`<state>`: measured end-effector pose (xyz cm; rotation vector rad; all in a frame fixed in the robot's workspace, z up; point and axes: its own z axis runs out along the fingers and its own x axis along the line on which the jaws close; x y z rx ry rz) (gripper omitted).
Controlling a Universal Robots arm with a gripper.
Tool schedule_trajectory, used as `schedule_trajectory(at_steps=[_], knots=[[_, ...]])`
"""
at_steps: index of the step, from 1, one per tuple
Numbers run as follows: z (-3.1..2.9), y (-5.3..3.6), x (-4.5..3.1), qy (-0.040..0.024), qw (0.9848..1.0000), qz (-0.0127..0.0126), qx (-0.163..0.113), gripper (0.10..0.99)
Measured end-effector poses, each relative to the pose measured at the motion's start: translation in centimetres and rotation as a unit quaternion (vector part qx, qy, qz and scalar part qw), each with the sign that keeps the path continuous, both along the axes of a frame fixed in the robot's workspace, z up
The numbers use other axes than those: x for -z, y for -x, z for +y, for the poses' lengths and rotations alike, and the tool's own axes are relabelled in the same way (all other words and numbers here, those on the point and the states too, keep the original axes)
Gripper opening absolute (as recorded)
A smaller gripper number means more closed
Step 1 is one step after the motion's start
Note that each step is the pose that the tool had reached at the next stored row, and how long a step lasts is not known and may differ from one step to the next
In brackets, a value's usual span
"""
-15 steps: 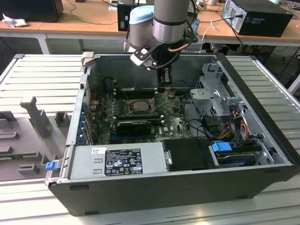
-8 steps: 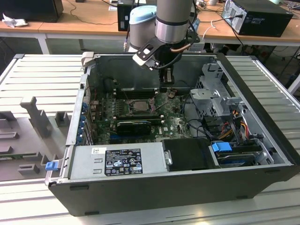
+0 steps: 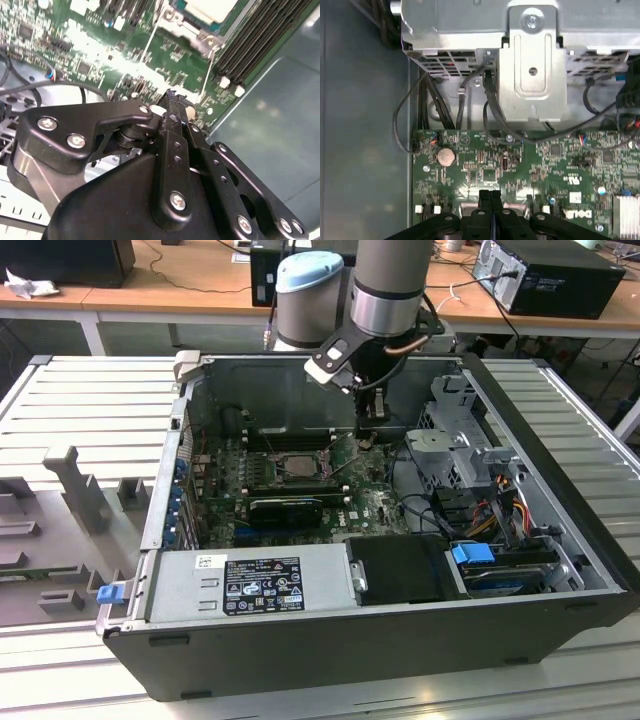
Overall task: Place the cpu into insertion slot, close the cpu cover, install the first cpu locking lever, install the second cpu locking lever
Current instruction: 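Close the cpu cover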
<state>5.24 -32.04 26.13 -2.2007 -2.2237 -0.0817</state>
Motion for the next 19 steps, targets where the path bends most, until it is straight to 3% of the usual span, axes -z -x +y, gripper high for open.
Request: schedule_trajectory(at_steps=[2, 5, 10, 19], knots=[[0.00, -0.52, 0.24, 0.0001, 0.9999, 0.0005, -0.012, 0.106], [-0.12, -1.02, 1.32, 0.0000, 0.9997, 0.0033, -0.022, 0.106], [-0.14, -0.78, 1.46, 0.0000, 0.9997, 0.0062, -0.023, 0.106], [-0.14, -0.17, 1.47, 0.0000, 0.9997, 0.0062, -0.023, 0.106]])
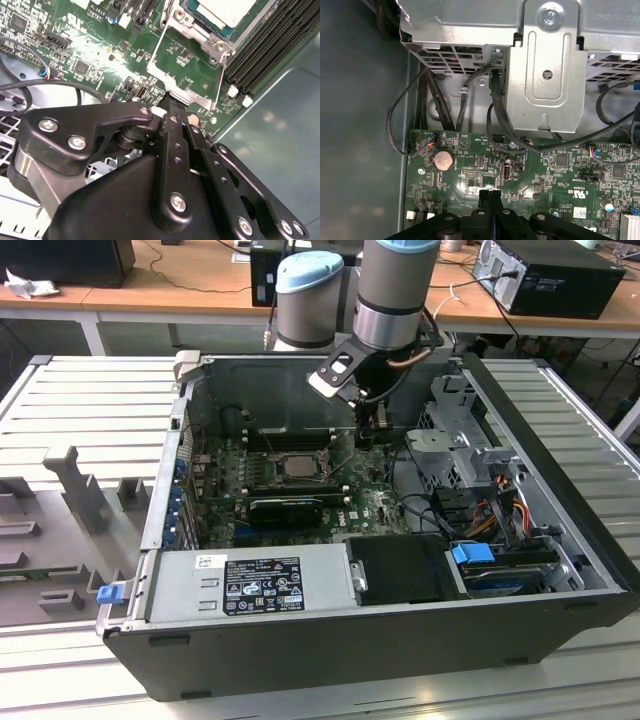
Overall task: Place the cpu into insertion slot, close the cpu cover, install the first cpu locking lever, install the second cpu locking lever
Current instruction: 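Close the cpu cover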
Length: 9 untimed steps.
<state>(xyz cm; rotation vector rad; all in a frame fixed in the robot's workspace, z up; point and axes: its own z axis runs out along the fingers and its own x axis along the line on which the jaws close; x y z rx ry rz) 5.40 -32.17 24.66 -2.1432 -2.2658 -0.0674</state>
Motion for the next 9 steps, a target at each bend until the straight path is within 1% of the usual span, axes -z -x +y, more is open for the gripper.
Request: schedule_trajectory(at_steps=[9], knots=[[0.00, 0.77, 0.00, -0.0001, 1.0000, 0.0000, 0.000, 0.106]])
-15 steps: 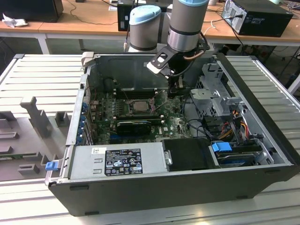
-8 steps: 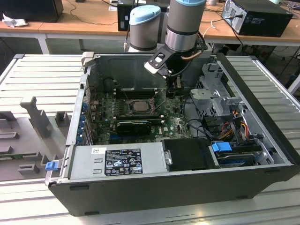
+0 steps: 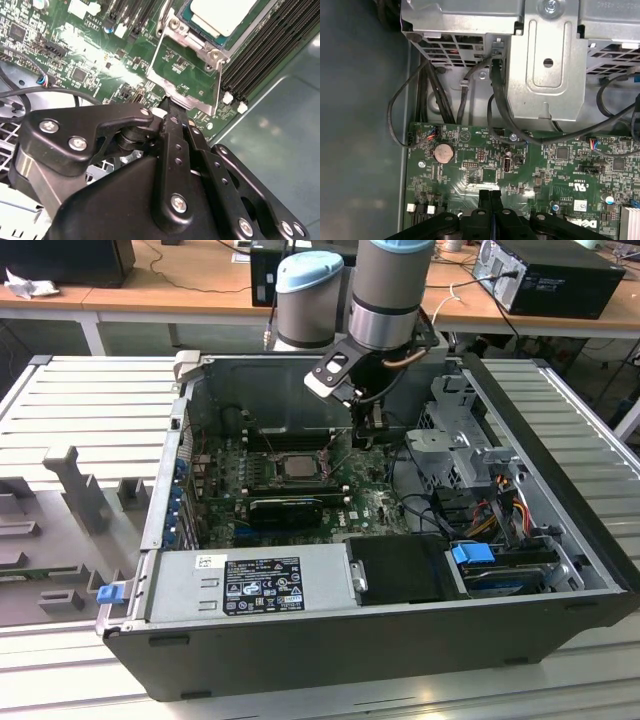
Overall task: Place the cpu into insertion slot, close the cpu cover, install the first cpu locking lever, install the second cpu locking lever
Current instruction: 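Close the cpu cover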
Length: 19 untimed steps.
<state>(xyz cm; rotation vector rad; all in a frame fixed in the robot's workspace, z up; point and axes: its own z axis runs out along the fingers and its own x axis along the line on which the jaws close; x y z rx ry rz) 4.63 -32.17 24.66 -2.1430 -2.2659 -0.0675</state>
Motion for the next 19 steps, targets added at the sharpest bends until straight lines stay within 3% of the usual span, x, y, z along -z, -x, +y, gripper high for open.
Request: schedule_trajectory(at_steps=[7, 15, 19], knots=[[0.00, 1.45, 0.00, 0.0000, 1.0000, 0.0000, 0.000, 0.106], [0.00, 4.54, 0.17, 0.0000, 1.0000, -0.0015, 0.000, 0.106], [0.00, 5.70, 0.83, 0.0000, 1.0000, -0.0019, -0.001, 0.106]])
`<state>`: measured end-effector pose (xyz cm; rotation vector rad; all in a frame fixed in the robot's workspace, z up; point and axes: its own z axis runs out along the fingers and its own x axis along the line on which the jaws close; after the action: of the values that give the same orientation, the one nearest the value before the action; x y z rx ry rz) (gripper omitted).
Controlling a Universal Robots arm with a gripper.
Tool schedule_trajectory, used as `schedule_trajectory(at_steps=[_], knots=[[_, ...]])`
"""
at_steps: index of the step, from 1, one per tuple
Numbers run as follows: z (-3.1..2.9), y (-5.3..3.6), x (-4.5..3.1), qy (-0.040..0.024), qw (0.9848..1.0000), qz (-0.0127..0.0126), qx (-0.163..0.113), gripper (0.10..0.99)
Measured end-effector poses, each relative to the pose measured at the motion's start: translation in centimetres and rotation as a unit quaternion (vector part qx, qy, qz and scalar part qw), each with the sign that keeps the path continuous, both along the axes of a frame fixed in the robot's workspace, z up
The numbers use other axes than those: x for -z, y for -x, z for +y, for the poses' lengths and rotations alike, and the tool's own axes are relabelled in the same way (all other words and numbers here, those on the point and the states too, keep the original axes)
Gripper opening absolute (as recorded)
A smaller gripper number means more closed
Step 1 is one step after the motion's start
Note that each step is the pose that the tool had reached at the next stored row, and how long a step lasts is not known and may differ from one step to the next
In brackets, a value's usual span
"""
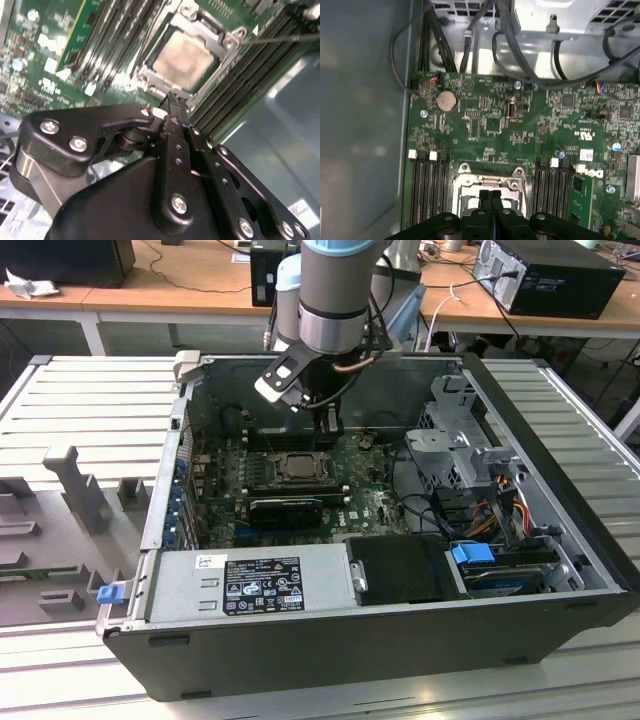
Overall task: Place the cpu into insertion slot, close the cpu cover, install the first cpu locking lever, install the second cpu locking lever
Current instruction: 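Close the cpu cover, then install the first cpu locking lever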
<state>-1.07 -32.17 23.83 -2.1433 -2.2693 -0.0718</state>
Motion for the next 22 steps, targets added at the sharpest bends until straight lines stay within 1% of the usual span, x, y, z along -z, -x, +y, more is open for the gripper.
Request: schedule_trajectory(at_steps=[2, 3, 5, 6, 9, 11, 15, 19, 22], knots=[[0.00, 0.33, 0.39, 0.0000, 1.0000, 0.0000, 0.000, 0.106], [0.00, 0.52, 0.73, 0.0000, 1.0000, 0.0000, -0.001, 0.106], [0.00, 0.68, 1.11, -0.0001, 1.0000, 0.0000, -0.001, 0.106], [0.00, 1.00, 1.23, 0.0000, 1.0000, 0.0001, -0.002, 0.106], [0.00, 2.09, 1.28, 0.0000, 1.0000, 0.0000, -0.003, 0.106], [0.00, 2.38, 1.28, 0.0000, 1.0000, 0.0000, -0.003, 0.106], [0.00, 2.66, 1.28, 0.0000, 1.0000, 0.0000, -0.003, 0.106], [0.00, 2.72, 1.25, 0.0000, 1.0000, 0.0000, -0.003, 0.106], [0.00, 2.73, 0.85, 0.0000, 1.0000, 0.0000, -0.003, 0.106]])
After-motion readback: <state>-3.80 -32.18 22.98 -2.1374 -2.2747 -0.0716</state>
